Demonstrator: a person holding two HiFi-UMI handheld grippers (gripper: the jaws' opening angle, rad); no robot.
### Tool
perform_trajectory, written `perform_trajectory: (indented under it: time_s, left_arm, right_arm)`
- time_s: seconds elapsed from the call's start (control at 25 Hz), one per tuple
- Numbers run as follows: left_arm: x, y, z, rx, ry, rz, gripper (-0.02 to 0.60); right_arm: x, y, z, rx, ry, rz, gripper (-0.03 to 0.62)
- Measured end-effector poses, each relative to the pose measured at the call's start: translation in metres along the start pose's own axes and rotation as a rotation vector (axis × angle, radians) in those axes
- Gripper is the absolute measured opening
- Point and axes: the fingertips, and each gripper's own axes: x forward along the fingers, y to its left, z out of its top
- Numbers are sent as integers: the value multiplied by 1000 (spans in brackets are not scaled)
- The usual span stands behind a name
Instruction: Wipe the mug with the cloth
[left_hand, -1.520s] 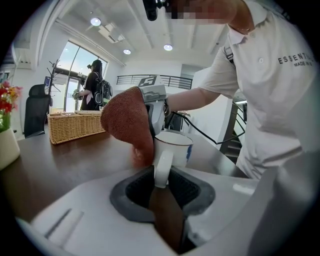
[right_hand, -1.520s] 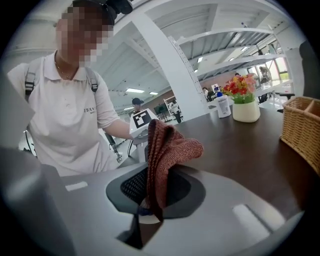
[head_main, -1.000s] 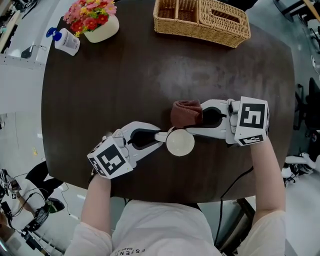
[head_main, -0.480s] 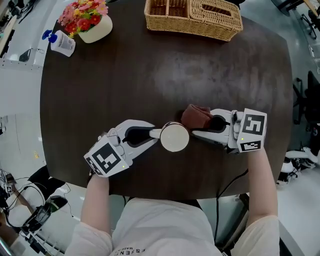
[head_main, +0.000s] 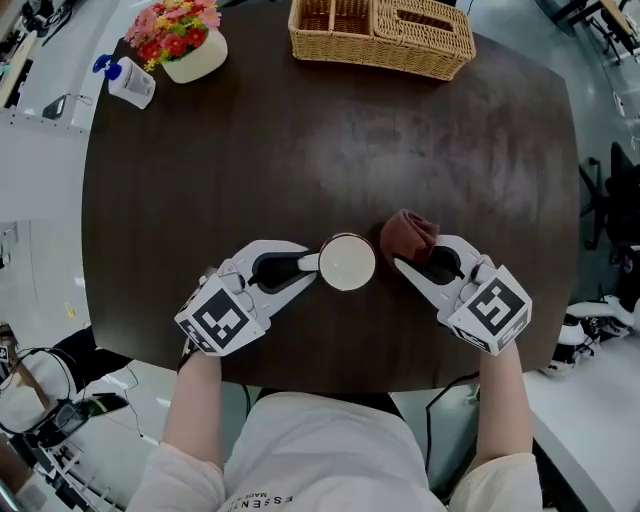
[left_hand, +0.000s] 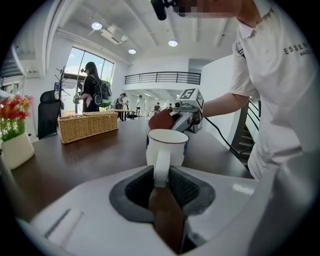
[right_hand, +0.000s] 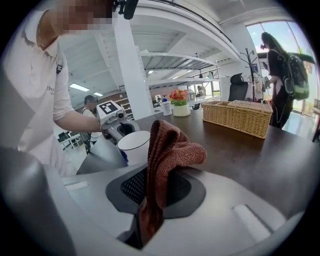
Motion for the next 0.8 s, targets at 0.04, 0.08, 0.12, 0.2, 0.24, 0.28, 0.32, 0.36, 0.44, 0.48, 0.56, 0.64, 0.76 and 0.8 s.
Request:
perform_trajectory:
  time_s: [0.04,0.08,0.12,0.2,0.24,0.28,0.32,0.36,0.44,0.48,0.56,0.64,0.76,0.8]
  left_arm:
    - [1,-1,0,19,7,-1,78]
    - [2,-2,1,40,6,-5,78]
    - [3,-3,4,63,1,-11,78]
    - [6,-4,8,108,-3,-20,78]
    - [7,-5,9,128,-2,-23,78]
    - [9,-6,9,144,-2,-25,75]
    - [10,-7,10,154,-4,-25,74]
    - [10,-7,11,163,-7,-25,72]
    - [10,-10,13,183,-15,-22,69]
    - [10,-12,13,188,-18,-21,67]
    - [10,-14,15,173,-35,-21,67]
    - [6,-14,24,134,-78,-22,66]
    - [-5,-9,57,111,-188,-11,67]
    - [-9,-8,69,108,-214,-9,66]
  right_arm:
    - [0,1,-2,3,13,-23,83]
    - [1,1,-4,11,25,-44,83]
    - [2,2,-6,22,34,-61,83]
    - [5,4,-9,44,41,-79,83]
    - [7,6,-10,53,42,-81,83]
    - [7,8,-11,60,44,-82,83]
    - [8,10,-12,64,47,-80,83]
    - [7,11,-13,63,53,-78,83]
    - [6,14,-16,50,68,-78,83]
    - [4,15,-17,43,77,-80,83]
    - [1,15,-21,33,95,-91,83]
    - [-2,14,-25,39,102,-109,83]
    - [-2,10,-28,70,91,-137,84]
    - [-1,9,-28,80,86,-146,83]
